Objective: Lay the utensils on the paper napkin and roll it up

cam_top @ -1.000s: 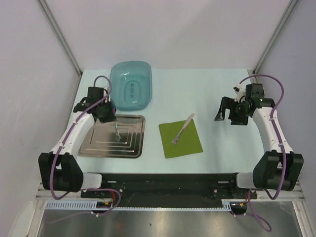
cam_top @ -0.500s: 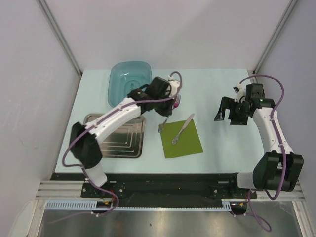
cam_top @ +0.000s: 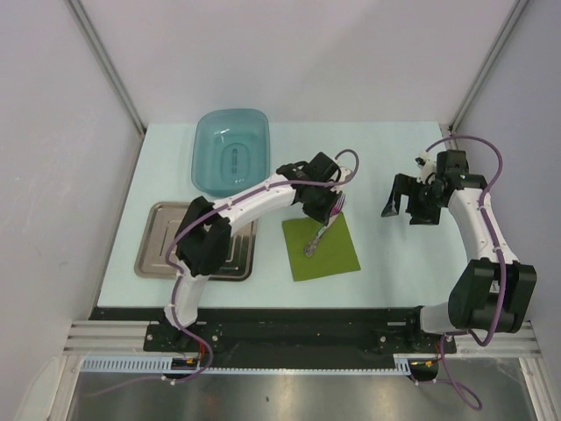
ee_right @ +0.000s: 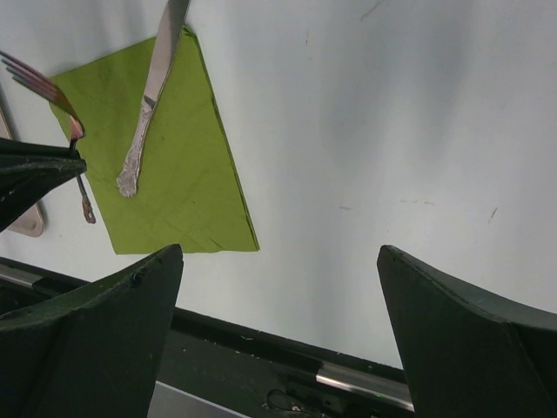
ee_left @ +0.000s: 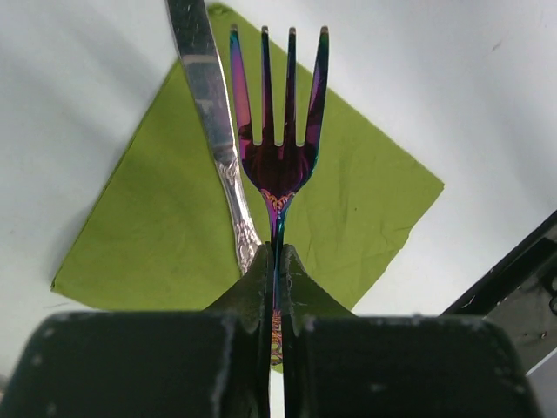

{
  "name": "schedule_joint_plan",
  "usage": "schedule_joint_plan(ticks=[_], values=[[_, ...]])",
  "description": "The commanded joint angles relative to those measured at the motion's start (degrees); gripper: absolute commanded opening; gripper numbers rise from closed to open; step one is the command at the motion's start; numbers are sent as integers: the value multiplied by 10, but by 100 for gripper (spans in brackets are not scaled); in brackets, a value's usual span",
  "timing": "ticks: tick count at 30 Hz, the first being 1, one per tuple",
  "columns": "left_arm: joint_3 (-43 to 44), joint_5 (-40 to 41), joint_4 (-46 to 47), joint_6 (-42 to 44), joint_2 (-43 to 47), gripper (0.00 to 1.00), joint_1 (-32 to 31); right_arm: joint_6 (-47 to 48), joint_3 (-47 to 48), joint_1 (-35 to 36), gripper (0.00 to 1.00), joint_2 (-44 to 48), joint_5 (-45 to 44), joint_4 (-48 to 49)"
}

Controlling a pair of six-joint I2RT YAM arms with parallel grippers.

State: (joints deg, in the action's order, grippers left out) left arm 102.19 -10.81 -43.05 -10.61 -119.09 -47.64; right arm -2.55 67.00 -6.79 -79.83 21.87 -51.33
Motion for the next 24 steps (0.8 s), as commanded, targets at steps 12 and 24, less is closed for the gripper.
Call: schedule_joint_plan(ticks=[12,24], values=[[75,-24,-1,-34,-71,1,-16,0,-11,-6,100,-1,1,14],[88,-11,8,-49,-105,2,-20,-2,-19,-9,100,0,-1,18]])
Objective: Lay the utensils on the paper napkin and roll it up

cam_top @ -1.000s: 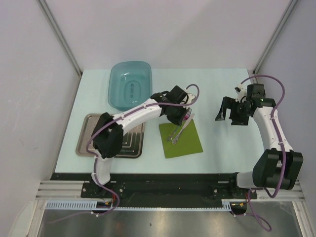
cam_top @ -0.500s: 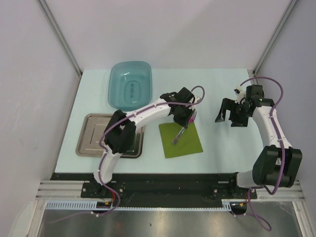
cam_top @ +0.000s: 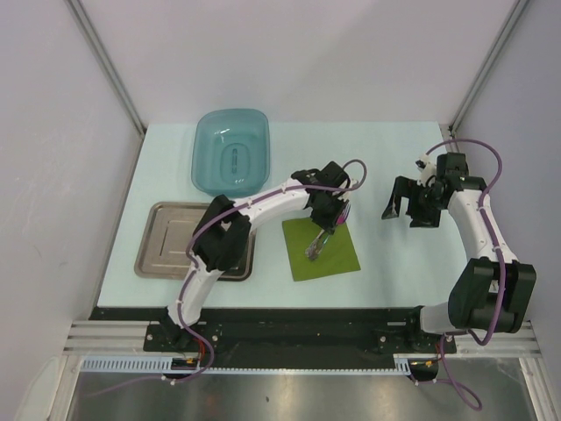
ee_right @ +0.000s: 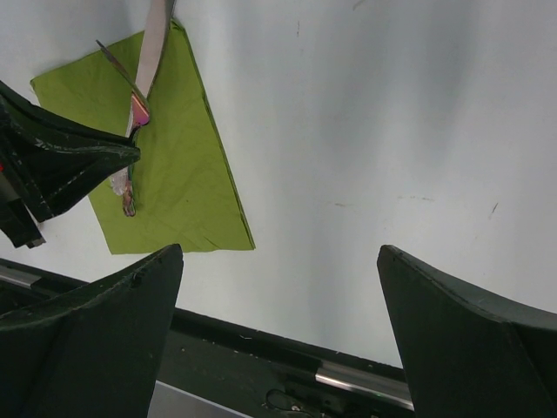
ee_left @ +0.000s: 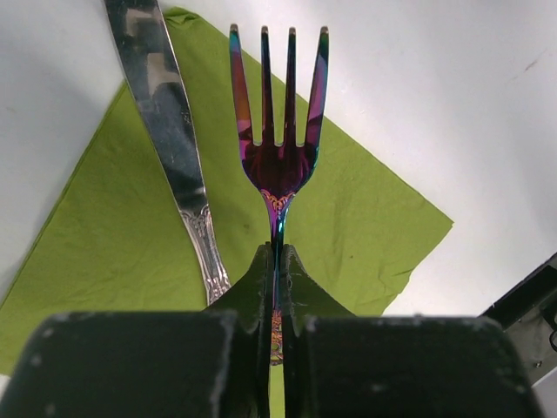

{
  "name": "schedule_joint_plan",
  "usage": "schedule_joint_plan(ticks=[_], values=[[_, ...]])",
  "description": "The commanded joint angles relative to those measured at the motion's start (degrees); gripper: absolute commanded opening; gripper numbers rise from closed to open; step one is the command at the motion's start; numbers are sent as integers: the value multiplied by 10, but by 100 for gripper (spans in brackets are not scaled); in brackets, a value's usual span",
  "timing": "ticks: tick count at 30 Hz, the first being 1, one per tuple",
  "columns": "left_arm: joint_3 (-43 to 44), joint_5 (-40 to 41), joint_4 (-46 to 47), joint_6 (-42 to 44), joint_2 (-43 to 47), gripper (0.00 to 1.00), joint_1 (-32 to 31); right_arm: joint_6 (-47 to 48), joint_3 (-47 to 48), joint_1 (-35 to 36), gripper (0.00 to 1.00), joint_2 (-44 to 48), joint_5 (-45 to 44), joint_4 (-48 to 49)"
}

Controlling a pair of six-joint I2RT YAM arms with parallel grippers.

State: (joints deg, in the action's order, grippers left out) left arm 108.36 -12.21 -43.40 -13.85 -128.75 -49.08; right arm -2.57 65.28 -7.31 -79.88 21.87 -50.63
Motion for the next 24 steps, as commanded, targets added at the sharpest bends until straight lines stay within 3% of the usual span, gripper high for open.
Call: schedule_joint_plan(ticks=[1,14,23,24], values=[[27,2,11,-17,-11,1,-6,-2,-1,-4,100,2,0,12],[52,35,6,-16,-38,2,-5,-2,-6,-7,100,2,8,11],[56,42,6,-24,-47,6,2,-2,-8,-8,99,3,14,9],[57,42,7,-24,-48,10,3,-2,-9,-7,100,4,16,8]])
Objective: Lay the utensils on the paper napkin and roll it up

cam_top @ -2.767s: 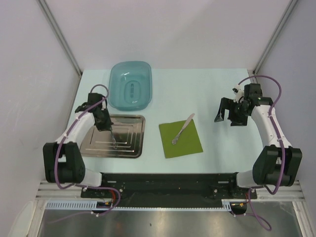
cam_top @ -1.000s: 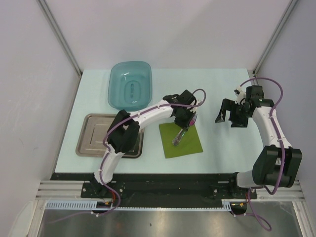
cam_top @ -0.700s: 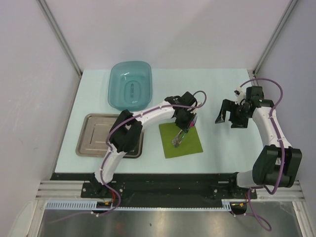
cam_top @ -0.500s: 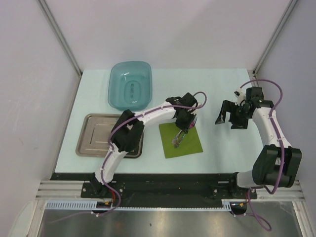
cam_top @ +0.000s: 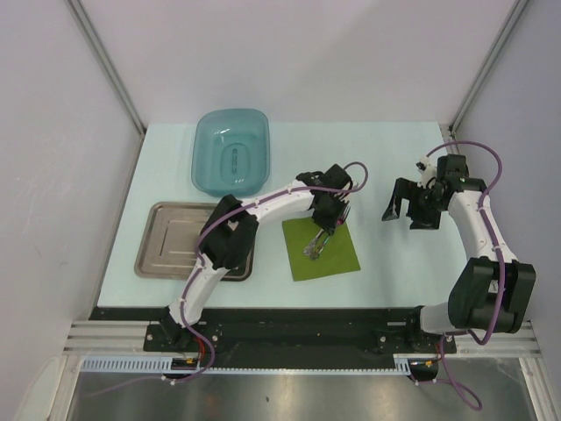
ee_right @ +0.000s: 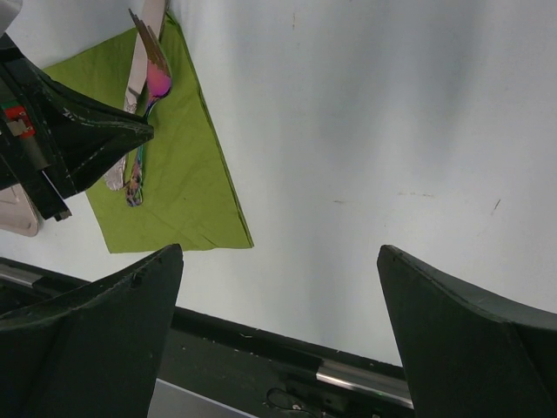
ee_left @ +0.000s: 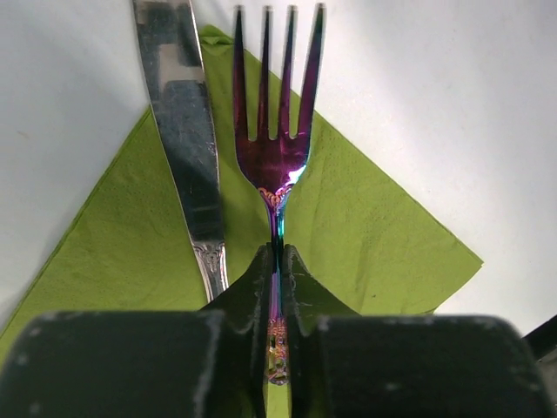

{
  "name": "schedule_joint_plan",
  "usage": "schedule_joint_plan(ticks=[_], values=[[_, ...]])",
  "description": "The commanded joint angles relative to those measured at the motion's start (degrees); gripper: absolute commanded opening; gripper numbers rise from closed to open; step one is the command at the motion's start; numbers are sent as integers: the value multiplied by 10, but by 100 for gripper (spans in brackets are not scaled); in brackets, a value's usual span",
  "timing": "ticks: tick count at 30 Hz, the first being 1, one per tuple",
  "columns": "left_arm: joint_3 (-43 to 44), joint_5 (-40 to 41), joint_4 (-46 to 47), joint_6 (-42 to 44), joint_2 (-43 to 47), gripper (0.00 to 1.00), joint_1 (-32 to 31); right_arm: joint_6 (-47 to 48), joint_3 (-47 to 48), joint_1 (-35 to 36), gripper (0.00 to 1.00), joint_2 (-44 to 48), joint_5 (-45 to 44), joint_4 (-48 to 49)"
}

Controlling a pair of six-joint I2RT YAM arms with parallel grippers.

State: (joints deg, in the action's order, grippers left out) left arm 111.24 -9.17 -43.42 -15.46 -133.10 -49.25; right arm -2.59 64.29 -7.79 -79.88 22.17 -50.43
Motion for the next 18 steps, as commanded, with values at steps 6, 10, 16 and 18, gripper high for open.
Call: schedule_joint_plan(ticks=[6,10,16,18], values=[[31,12,11,-11,8,21,12,-4,-14,-2,100,7,29,8],[28,-1,18,-19,30,30,19,-19,-36,2,100,11,50,19],[-12,-59,31,-32,116,33,55,-44,-77,27,88,-10,121,41],[-82,-93,63,-50,180,38,78,-55,-87,57,84,-25,131,55]])
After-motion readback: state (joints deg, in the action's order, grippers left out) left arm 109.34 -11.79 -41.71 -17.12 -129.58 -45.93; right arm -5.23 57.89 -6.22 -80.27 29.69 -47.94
